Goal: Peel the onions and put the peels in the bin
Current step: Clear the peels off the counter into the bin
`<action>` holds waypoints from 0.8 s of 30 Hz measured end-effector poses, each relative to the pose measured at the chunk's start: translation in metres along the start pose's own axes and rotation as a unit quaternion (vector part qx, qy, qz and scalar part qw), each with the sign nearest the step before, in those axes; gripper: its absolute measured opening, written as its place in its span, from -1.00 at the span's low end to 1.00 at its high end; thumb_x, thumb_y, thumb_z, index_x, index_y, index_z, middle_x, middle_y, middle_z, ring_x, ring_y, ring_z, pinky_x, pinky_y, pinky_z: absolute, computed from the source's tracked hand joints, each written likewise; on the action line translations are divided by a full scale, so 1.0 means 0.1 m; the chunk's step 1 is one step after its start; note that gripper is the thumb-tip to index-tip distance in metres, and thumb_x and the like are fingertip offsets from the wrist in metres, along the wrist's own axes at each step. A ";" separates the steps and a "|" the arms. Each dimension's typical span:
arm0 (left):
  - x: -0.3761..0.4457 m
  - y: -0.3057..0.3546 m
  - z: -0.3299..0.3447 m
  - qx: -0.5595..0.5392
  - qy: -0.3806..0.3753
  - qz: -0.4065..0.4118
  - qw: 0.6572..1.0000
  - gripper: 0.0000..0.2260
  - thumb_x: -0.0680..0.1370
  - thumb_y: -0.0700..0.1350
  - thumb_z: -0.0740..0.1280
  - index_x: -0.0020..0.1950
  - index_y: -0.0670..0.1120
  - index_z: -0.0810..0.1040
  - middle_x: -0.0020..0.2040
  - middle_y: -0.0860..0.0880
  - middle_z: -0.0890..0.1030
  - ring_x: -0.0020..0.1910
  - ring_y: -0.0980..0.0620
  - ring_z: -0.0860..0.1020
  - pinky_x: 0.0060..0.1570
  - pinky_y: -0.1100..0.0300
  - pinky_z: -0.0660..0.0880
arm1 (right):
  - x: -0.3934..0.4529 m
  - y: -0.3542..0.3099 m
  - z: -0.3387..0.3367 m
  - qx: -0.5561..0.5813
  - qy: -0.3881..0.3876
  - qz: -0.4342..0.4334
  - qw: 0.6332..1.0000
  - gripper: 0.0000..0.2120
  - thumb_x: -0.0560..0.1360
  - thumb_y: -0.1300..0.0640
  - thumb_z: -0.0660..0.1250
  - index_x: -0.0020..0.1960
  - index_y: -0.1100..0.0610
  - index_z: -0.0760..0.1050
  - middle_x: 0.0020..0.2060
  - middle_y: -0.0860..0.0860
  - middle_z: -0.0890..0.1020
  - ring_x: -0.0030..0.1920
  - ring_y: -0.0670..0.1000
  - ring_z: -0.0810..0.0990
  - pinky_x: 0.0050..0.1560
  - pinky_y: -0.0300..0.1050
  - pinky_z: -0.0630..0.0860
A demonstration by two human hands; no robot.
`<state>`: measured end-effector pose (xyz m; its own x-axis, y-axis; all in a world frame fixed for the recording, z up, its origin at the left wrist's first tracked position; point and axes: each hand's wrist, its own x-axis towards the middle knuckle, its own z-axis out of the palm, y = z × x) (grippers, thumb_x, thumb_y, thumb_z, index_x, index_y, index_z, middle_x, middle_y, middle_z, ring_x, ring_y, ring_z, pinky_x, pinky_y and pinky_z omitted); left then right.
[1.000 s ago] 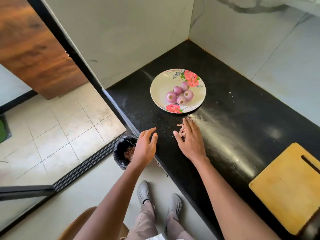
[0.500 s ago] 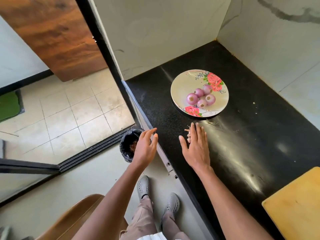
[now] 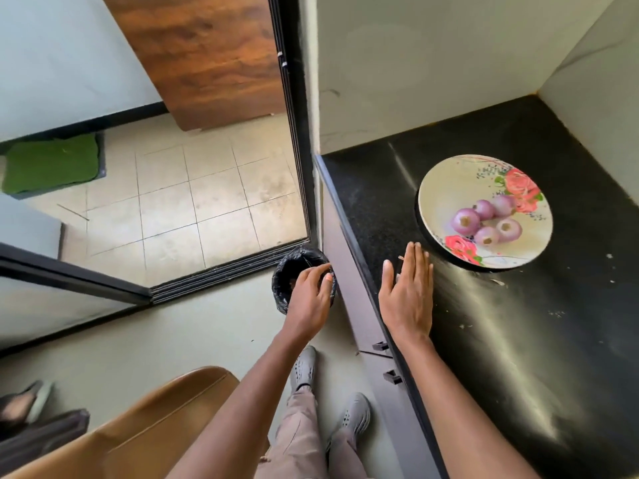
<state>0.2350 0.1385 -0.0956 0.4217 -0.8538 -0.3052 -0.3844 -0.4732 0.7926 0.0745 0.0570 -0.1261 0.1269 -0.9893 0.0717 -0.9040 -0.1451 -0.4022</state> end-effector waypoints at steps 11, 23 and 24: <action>0.22 -0.06 -0.22 -0.020 0.020 0.006 1.000 -0.68 0.72 -0.07 0.16 0.44 -0.09 0.50 0.35 -0.07 0.53 0.39 0.05 0.41 0.31 0.32 0.23 | 0.26 -0.36 0.15 0.043 -0.024 -0.033 0.998 -0.37 0.69 -0.14 -0.04 0.63 0.21 0.11 0.60 0.13 0.21 0.62 0.09 0.10 0.63 0.03 -0.01; 0.59 -0.60 -0.86 -0.005 0.083 -0.028 0.996 -0.67 0.72 -0.06 0.16 0.45 -0.08 0.50 0.37 -0.06 0.53 0.40 0.07 0.39 0.31 0.32 0.23 | 0.59 -1.48 0.72 0.222 -0.085 -0.079 0.968 -0.57 0.73 0.07 0.05 0.55 0.17 0.31 0.52 0.08 0.39 0.53 0.02 0.31 0.48 -0.29 0.12; 0.67 -0.61 -0.89 -0.008 0.084 -0.024 0.996 -0.67 0.72 -0.07 0.16 0.45 -0.09 0.50 0.37 -0.06 0.53 0.41 0.06 0.39 0.31 0.33 0.23 | 0.64 -1.54 0.79 0.236 -0.094 -0.077 0.964 -0.59 0.72 0.11 0.07 0.54 0.18 0.34 0.50 0.08 0.42 0.51 0.03 0.36 0.45 -0.29 0.16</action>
<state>0.3596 0.1297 -0.1172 0.5721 -0.7807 -0.2514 -0.3481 -0.5087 0.7874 0.2543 0.0153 -0.1318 0.3571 -0.9340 0.0150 -0.5869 -0.2368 -0.7743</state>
